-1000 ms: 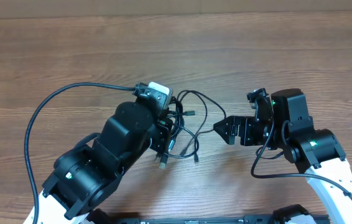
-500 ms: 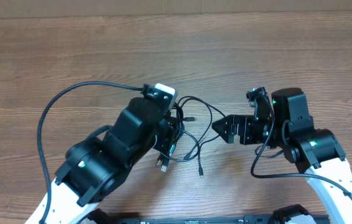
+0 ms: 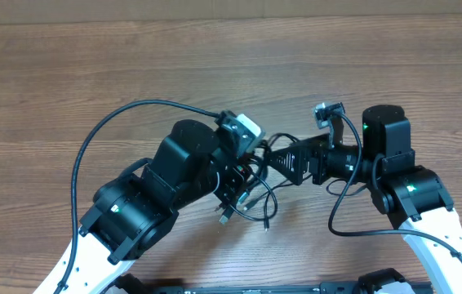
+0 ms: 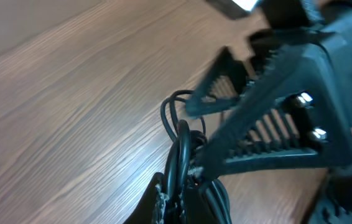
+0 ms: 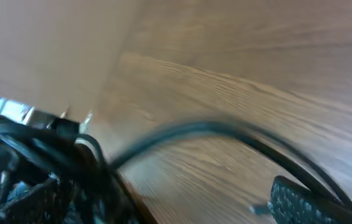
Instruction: Untangle cables
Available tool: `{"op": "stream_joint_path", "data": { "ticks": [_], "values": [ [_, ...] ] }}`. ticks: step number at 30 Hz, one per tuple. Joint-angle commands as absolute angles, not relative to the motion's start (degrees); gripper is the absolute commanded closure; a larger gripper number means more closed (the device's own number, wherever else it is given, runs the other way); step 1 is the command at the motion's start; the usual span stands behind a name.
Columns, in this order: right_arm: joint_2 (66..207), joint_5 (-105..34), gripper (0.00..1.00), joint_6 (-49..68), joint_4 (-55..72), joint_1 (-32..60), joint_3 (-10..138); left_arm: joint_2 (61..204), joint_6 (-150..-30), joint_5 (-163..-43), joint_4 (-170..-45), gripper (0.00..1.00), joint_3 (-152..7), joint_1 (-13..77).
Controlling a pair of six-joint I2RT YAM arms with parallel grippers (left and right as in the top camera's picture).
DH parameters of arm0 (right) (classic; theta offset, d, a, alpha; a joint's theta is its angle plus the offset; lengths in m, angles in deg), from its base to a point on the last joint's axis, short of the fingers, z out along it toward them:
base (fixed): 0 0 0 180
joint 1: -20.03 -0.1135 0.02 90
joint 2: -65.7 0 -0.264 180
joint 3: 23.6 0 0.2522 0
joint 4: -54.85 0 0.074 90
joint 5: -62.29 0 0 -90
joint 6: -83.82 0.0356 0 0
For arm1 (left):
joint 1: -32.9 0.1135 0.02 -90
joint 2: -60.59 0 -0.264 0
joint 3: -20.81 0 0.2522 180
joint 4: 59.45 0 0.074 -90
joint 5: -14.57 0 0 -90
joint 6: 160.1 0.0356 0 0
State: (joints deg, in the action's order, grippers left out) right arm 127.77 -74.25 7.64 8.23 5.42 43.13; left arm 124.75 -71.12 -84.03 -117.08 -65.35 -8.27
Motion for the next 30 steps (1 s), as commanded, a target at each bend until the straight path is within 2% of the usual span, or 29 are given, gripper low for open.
{"op": "stream_joint_path", "data": {
  "ticks": [1, 4, 5, 6, 9, 12, 15, 18, 22, 24, 26, 30],
  "values": [
    [127.77, -83.83, 0.04, 5.02, 12.34, 5.81, 43.81, 124.34, -66.81, -90.07, -116.08, 0.96, -66.23, -7.86],
    [127.77, -85.73, 0.09, 5.07, 15.40, 5.81, 43.81, 124.34, -66.86, -90.70, -115.75, 0.96, -66.23, -7.86],
    [127.77, -85.71, 0.13, 5.09, 15.86, 5.81, 43.81, 124.34, -66.88, -91.05, -115.55, 0.96, -66.23, -7.86],
    [127.77, -85.71, 0.21, 5.07, 15.95, 5.81, 43.81, 124.34, -67.08, -92.01, -114.88, 0.96, -66.23, -7.86],
    [127.77, -85.66, 0.30, 4.87, 15.51, 5.81, 43.81, 124.34, -68.87, -92.03, -112.87, 0.96, -66.23, -7.86],
    [127.77, -85.71, 0.44, 4.39, 15.49, 5.81, 43.81, 124.34, -70.42, -92.03, -111.01, 0.96, -66.23, -7.86],
    [127.77, -85.71, 0.51, 4.39, 15.62, 5.81, 43.81, 124.34, -70.99, -91.99, -111.34, 0.96, -66.23, -7.86],
    [127.77, -86.36, 0.61, 4.39, 15.49, 5.81, 43.81, 124.36, -71.12, -91.79, -112.10, 0.96, -66.23, -7.86],
    [127.77, -87.00, 0.69, 4.39, 15.38, 5.81, 43.81, 124.60, -73.92, -88.95, -111.86, 0.96, -66.23, -7.84],
    [127.77, -87.00, 0.78, 4.39, 15.77, 5.81, 43.81, 124.69, -75.62, -86.22, -111.97, 0.96, -66.23, -7.86],
    [127.77, -87.02, 0.81, 4.41, 15.73, 5.81, 43.81, 124.69, -76.76, -85.28, -112.21, 0.96, -66.23, -7.86],
    [127.77, -87.02, 0.79, 4.43, 15.75, 5.81, 43.81, 124.66, -77.39, -85.32, -112.41, 0.96, -66.23, -7.86]
  ]
}}
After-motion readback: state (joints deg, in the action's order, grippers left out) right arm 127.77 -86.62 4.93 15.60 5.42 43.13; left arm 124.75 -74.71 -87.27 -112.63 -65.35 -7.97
